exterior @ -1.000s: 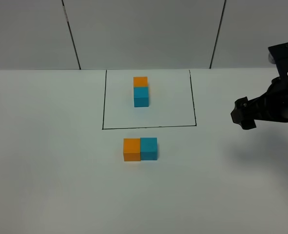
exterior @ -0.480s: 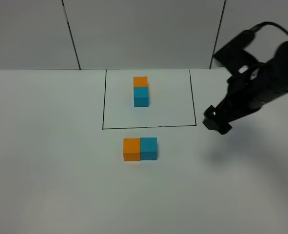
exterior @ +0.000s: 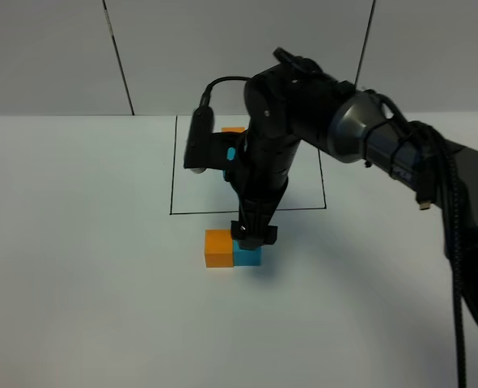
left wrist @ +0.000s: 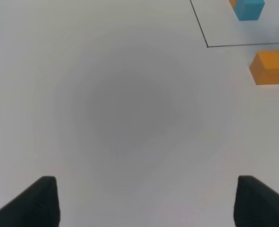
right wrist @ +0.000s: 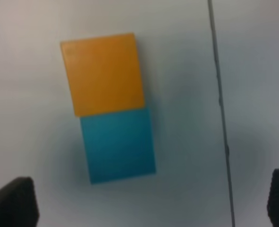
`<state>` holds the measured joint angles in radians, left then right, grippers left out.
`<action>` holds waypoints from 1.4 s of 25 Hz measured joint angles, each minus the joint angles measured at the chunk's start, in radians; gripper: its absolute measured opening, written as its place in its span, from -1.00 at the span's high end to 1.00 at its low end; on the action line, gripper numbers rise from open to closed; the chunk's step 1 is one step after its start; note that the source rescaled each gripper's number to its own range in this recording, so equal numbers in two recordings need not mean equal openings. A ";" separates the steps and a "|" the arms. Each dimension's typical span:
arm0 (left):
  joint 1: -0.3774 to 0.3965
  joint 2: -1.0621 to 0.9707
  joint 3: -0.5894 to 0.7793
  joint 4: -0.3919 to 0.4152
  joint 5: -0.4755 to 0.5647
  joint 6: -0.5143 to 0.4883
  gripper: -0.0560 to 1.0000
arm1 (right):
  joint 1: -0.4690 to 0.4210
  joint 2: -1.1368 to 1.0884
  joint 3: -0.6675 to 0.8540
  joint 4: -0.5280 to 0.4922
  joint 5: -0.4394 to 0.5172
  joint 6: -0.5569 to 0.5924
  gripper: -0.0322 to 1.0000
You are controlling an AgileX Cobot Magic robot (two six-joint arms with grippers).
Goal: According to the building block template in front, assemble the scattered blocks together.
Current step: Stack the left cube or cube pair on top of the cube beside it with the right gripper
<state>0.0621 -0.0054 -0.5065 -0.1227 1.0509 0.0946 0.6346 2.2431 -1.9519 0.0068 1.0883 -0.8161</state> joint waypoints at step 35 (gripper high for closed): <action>0.000 0.000 0.000 0.000 0.000 0.000 -0.40 | 0.044 0.174 -0.042 0.051 -0.079 -0.027 0.91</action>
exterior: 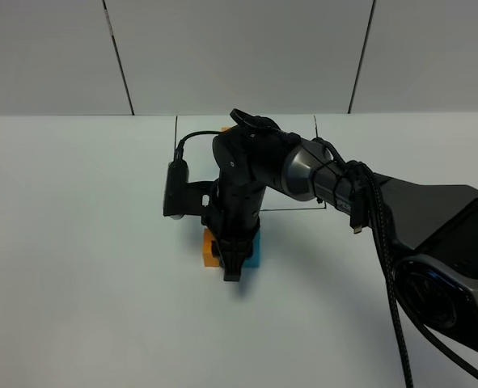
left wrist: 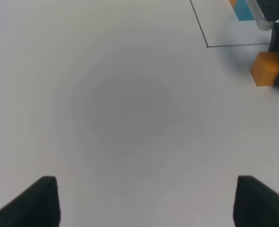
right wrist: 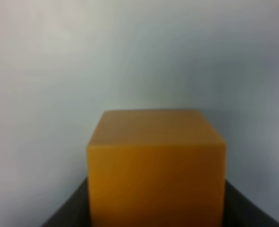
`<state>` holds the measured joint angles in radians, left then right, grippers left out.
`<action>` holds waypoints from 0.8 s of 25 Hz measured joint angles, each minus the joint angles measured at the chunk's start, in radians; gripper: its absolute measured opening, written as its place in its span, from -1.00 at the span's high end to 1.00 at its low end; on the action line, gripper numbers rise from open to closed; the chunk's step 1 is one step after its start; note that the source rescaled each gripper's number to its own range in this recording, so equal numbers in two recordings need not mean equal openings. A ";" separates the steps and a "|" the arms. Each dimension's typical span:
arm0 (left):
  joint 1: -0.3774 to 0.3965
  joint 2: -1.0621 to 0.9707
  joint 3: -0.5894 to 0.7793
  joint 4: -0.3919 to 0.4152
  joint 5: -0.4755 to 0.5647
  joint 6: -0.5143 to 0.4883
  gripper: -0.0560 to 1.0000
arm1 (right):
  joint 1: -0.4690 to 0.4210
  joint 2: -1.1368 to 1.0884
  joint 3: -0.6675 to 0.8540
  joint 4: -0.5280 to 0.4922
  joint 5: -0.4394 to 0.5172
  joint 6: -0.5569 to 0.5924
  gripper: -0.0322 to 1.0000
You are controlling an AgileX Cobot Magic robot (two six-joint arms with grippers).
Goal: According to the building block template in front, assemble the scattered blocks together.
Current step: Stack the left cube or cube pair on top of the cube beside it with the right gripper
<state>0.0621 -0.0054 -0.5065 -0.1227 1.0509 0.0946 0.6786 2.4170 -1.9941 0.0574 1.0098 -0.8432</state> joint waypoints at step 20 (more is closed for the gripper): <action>0.000 0.000 0.000 0.000 0.000 -0.001 -0.40 | -0.017 -0.053 -0.001 -0.034 0.007 1.523 0.91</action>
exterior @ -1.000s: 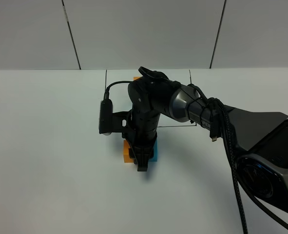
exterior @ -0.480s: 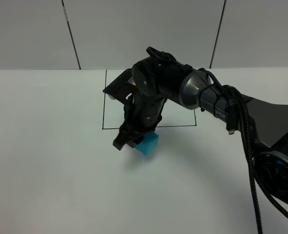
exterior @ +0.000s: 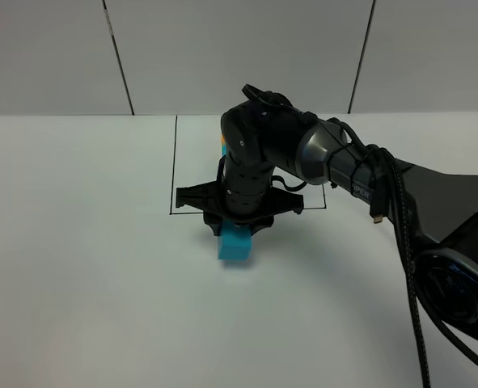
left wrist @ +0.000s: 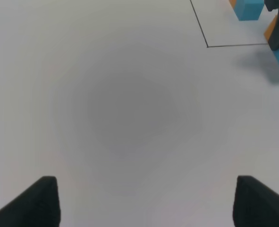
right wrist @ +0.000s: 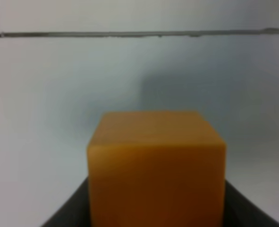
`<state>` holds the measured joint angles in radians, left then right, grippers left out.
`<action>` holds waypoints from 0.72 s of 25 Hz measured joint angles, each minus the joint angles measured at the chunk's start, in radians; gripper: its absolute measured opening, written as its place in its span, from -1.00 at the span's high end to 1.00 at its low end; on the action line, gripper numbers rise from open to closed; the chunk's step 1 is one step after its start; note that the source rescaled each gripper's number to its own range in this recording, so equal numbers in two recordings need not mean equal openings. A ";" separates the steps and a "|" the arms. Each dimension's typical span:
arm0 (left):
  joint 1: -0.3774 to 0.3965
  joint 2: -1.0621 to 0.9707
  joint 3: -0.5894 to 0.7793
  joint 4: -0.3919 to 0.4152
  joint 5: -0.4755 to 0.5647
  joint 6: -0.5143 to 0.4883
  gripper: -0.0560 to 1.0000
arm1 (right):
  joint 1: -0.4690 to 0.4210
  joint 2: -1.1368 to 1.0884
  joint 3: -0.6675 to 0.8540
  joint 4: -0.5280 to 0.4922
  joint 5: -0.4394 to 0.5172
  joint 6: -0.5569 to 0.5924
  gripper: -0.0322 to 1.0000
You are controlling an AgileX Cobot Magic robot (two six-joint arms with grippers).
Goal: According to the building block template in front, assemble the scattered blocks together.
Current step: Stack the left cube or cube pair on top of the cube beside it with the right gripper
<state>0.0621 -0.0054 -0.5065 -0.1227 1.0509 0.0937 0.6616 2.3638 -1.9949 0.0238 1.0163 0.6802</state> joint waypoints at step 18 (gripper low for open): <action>0.000 0.000 0.000 0.000 0.000 0.000 -0.40 | 0.000 0.021 0.000 -0.049 0.035 0.012 0.91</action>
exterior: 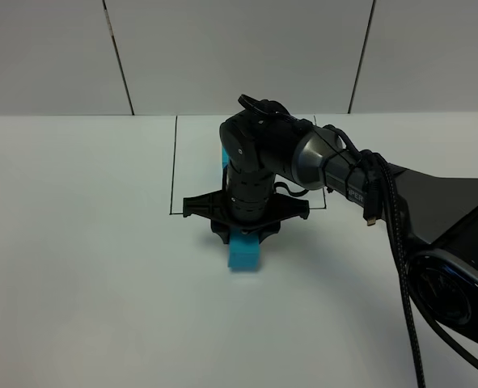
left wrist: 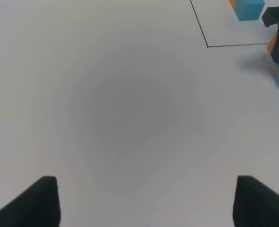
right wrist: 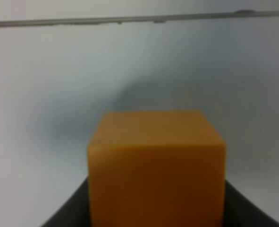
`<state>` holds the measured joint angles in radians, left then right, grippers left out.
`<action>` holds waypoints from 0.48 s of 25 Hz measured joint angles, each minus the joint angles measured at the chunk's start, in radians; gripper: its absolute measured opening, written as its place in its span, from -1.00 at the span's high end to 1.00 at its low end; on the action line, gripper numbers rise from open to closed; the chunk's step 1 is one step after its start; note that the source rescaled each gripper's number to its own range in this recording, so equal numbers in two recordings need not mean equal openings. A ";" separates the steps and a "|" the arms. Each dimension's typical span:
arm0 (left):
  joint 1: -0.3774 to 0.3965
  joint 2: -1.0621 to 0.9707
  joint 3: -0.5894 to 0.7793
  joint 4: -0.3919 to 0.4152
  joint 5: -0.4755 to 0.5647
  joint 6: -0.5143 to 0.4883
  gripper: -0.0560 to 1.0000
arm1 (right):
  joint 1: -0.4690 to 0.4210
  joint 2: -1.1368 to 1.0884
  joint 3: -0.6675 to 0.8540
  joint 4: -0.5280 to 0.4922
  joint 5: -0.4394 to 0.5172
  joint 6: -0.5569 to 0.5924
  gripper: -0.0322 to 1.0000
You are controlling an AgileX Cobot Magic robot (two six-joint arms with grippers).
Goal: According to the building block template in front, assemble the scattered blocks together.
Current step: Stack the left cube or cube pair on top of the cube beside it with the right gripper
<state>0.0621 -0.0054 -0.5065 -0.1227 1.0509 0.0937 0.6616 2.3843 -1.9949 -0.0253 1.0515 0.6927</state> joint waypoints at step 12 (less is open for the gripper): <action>0.000 0.000 0.000 0.000 0.000 0.000 -0.40 | 0.000 0.039 0.000 -0.008 0.002 -0.040 0.91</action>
<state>0.0621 -0.0054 -0.5065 -0.1227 1.0509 0.0936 0.6616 2.4235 -1.9949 -0.0334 1.0538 0.6532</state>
